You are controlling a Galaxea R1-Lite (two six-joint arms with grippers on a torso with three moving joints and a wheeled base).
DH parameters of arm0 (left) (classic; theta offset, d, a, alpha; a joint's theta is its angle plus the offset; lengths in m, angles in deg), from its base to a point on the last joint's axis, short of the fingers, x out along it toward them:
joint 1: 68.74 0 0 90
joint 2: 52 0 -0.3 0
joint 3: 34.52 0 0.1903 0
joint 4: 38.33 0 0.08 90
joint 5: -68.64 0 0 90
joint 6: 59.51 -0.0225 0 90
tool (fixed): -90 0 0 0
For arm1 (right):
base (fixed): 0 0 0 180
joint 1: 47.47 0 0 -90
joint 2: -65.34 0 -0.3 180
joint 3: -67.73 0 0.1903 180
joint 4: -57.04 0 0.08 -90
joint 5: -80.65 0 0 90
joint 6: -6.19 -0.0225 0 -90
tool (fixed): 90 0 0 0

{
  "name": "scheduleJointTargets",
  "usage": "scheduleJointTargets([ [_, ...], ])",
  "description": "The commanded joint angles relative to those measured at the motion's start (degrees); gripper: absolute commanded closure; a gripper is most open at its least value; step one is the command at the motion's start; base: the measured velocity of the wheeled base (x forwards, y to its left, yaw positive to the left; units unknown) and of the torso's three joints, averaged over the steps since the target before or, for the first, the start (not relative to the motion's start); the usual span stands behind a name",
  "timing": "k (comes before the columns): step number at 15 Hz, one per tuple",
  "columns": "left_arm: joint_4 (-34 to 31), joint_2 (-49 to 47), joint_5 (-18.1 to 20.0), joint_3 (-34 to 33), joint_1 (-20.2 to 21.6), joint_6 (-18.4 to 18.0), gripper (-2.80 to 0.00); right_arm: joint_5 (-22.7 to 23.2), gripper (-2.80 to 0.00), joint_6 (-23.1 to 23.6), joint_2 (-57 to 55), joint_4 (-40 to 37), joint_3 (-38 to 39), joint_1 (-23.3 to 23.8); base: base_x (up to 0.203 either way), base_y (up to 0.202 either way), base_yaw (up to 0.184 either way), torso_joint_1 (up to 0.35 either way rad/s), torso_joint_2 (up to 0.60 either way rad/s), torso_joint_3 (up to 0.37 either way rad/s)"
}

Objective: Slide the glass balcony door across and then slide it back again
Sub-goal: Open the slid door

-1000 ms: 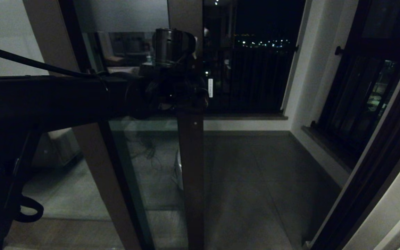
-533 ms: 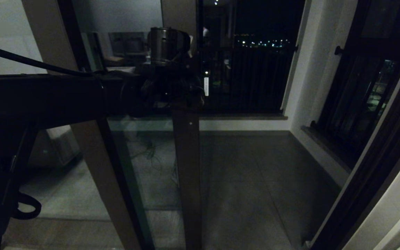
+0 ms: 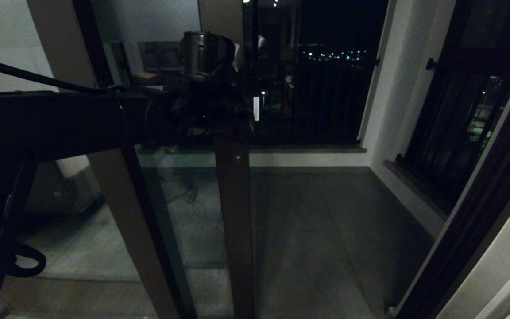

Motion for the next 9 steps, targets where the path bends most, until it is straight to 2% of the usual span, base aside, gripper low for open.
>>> scheduleJointTargets([
  [1,0.2,0.6,-0.2,0.0,0.5,0.1,0.0,0.0,0.0,0.1,-0.1,0.0,0.0,0.0,0.0,0.0,0.0,0.0,0.0,0.0],
  [9,-1.0,2.1,-0.2,-0.6,3.0,-0.1,0.0,0.0,0.0,0.1,-0.1,0.0,0.0,0.0,0.0,0.0,0.0,0.0,0.0,0.0],
])
